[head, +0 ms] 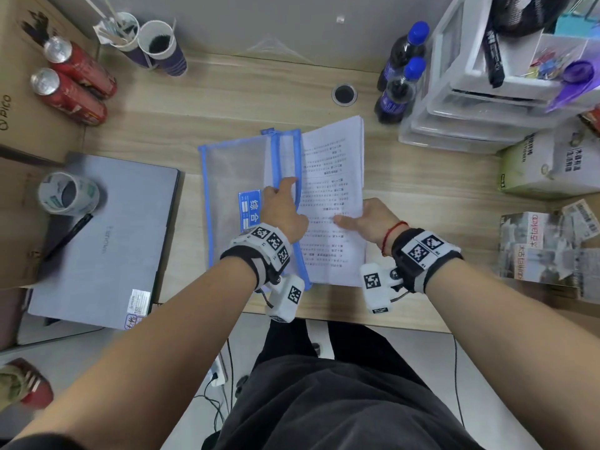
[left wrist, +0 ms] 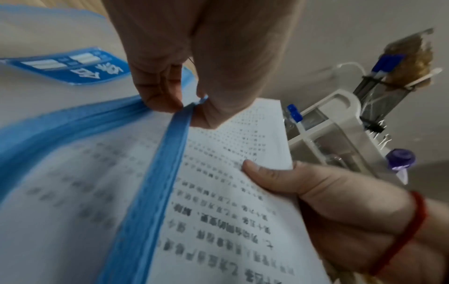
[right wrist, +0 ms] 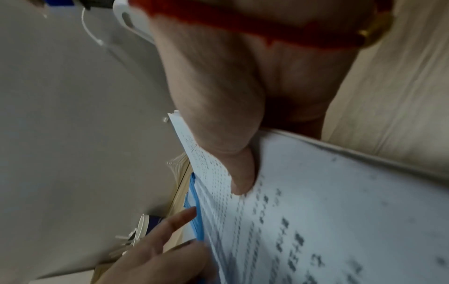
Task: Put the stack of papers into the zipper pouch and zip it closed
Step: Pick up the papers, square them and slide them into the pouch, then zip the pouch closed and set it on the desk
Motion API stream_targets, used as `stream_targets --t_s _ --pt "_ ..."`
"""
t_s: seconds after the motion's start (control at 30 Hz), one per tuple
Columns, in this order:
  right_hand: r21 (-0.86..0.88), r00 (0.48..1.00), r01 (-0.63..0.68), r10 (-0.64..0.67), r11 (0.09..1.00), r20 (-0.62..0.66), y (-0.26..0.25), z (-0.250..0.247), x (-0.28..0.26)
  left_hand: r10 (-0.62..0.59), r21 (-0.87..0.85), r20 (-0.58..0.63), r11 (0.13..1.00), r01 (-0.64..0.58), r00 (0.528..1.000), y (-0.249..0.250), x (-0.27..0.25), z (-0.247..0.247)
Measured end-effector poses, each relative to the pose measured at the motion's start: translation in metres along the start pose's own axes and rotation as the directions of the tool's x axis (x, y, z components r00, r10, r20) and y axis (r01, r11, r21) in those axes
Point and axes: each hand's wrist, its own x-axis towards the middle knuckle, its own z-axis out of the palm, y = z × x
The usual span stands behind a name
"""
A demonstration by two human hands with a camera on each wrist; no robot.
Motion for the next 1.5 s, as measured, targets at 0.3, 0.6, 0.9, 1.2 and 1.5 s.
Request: stream_targets --t_s 0.3,0.6,0.9,1.2,1.5 --pt "-0.265 0.989 -0.048 0.083 0.963 0.119 -0.018 0.017 -0.001 0.262 -0.157 -0.001 0.953 -0.258 0.965 0.024 -0.018 0.015" --pt "0.064 0.998 0.003 0.001 0.998 -0.068 -0.009 -0.002 0.0 0.274 -0.243 -0.022 0.931 -0.271 0.962 0.034 -0.016 0.013" --pt "-0.083 0.99 -0.016 0.004 0.996 -0.138 -0.004 -0.007 0.001 0.294 -0.238 0.009 0.929 -0.284 0.956 0.038 -0.014 0.023" --pt "-0.042 0.963 -0.216 0.206 0.975 -0.172 0.085 -0.036 0.04 0.039 0.057 -0.141 0.998 -0.032 0.989 -0.025 0.012 0.016" --pt "0.03 0.979 -0.203 0.203 0.979 -0.004 0.025 0.004 0.015 -0.346 -0.035 -0.104 0.938 0.344 0.933 -0.081 0.026 0.008"
